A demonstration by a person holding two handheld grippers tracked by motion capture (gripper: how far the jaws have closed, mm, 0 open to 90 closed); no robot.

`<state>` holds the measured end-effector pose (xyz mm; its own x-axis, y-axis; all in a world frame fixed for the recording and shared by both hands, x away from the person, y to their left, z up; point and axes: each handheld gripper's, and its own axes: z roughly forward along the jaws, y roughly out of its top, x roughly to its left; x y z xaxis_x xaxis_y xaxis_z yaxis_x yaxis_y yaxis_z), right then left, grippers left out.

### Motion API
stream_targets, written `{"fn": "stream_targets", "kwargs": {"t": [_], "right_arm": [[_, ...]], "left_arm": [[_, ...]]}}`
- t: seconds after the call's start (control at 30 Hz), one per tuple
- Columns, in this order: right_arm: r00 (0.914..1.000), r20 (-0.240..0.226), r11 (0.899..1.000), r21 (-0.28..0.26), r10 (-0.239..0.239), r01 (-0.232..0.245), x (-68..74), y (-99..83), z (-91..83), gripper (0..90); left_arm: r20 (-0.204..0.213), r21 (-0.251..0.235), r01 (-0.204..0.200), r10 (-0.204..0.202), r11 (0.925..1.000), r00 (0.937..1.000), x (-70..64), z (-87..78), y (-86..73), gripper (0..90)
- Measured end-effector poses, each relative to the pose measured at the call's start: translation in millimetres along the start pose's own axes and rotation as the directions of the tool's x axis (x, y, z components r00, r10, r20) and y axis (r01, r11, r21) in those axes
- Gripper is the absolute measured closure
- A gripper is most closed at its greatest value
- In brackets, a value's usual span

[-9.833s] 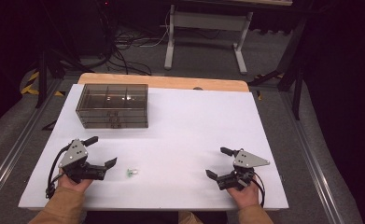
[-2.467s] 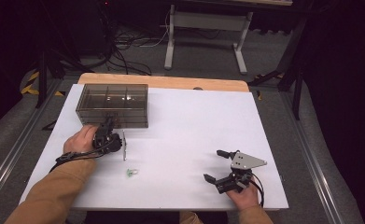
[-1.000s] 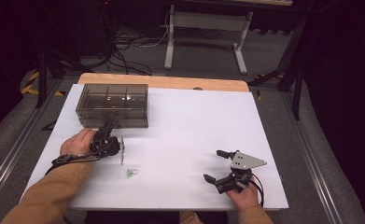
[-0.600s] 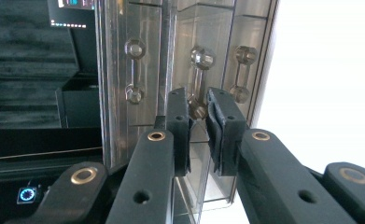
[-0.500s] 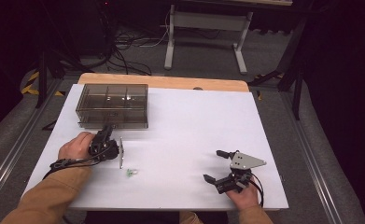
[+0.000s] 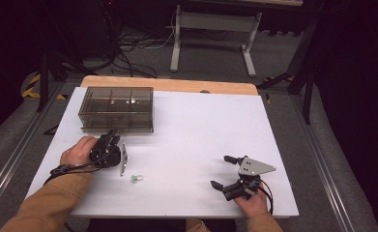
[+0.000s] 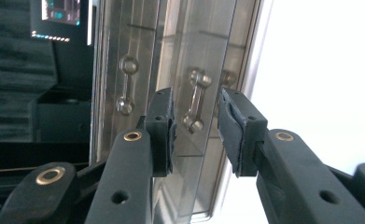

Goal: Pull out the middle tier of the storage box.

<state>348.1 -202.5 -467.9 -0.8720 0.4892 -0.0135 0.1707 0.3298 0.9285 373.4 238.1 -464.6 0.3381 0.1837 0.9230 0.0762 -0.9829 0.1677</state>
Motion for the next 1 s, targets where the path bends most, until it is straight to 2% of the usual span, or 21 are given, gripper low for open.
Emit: {"fn": "stream_targets", "kwargs": {"t": [0.17, 0.47, 0.5, 0.53, 0.57, 0.63, 0.67, 0.7, 0.73, 0.8, 0.87, 0.9, 0.93, 0.97, 1.0], "right_arm": [[1.0, 0.0, 1.0, 0.0, -0.001, 0.001, 0.1, 0.0, 0.1, 0.0], [1.0, 0.001, 1.0, 0.0, -0.001, 0.001, 0.1, 0.0, 0.1, 0.0], [1.0, 0.001, 1.0, 0.001, -0.001, 0.001, 0.2, 0.1, 0.1, 0.0], [1.0, 0.001, 1.0, 0.001, -0.001, 0.001, 0.2, 0.1, 0.1, 0.0], [1.0, 0.001, 1.0, 0.001, -0.001, 0.001, 0.2, 0.1, 0.1, 0.0], [1.0, 0.001, 1.0, 0.0, -0.001, 0.001, 0.1, 0.1, -0.1, 0.0], [1.0, 0.001, 1.0, 0.0, -0.001, 0.001, 0.1, 0.1, -0.1, 0.0], [1.0, 0.001, 1.0, 0.0, -0.001, 0.001, 0.1, 0.1, -0.1, 0.0], [1.0, 0.001, 1.0, 0.0, -0.001, 0.001, 0.1, 0.1, 0.0, 0.0], [1.0, 0.0, 1.0, 0.0, -0.001, 0.001, 0.2, 0.1, 0.0, 0.0], [1.0, 0.001, 1.0, 0.0, -0.001, 0.001, 0.2, 0.1, -0.1, 0.0], [1.0, 0.001, 1.0, 0.0, -0.001, 0.001, 0.2, 0.1, -0.1, 0.0], [1.0, 0.001, 1.0, -0.001, -0.001, 0.001, 0.2, 0.1, -0.1, 0.0], [1.0, 0.001, 1.0, 0.0, -0.001, 0.001, 0.2, 0.1, 0.0, 0.0], [1.0, 0.0, 1.0, 0.001, -0.001, 0.001, 0.2, 0.1, 0.1, 0.0]], "left_arm": [[0.029, -0.061, 0.056, -0.055, 0.9966, 0.9981, 6.9, -7.0, -1.4, 63.8], [0.06, -0.102, 0.096, -0.09, 0.9901, 0.9942, 12.8, -12.2, -2.3, 61.8], [0.08, -0.105, 0.114, -0.106, 0.9879, 0.9912, 13.8, -12.7, -2.8, 61.7], [0.08, -0.105, 0.114, -0.106, 0.9879, 0.9912, 13.8, -12.7, -2.8, 61.7], [0.099, -0.115, 0.134, -0.123, 0.9843, 0.9875, 15.8, -13.3, -3.3, 61.6], [0.104, -0.117, 0.146, -0.134, 0.9824, 0.9855, 17.1, -14.3, -3.5, 61.3], [0.119, -0.135, 0.174, -0.159, 0.9753, 0.9802, 19.7, -15.3, -4.0, 61.2], [0.119, -0.135, 0.174, -0.159, 0.9753, 0.9802, 19.7, -15.3, -4.0, 60.8], [0.137, -0.141, 0.194, -0.175, 0.9707, 0.975, 22.7, -15.7, -4.7, 60.4], [0.147, -0.14, 0.2, -0.18, 0.9696, 0.9726, 23.3, -15.5, -5.1, 60.1], [0.177, -0.149, 0.227, -0.2, 0.9624, 0.9636, 24.8, -15.5, -6.0, 58.8], [0.177, -0.149, 0.227, -0.2, 0.9624, 0.9636, 24.8, -15.5, -6.0, 58.4], [0.193, -0.155, 0.241, -0.209, 0.9582, 0.9585, 26.6, -16.1, -6.2, 58.4], [0.224, -0.158, 0.274, -0.236, 0.9485, 0.9455, 29.1, -17.3, -6.7, 56.7], [0.242, -0.169, 0.295, -0.25, 0.9405, 0.9375, 31.0, -17.7, -6.9, 56.3]]}}
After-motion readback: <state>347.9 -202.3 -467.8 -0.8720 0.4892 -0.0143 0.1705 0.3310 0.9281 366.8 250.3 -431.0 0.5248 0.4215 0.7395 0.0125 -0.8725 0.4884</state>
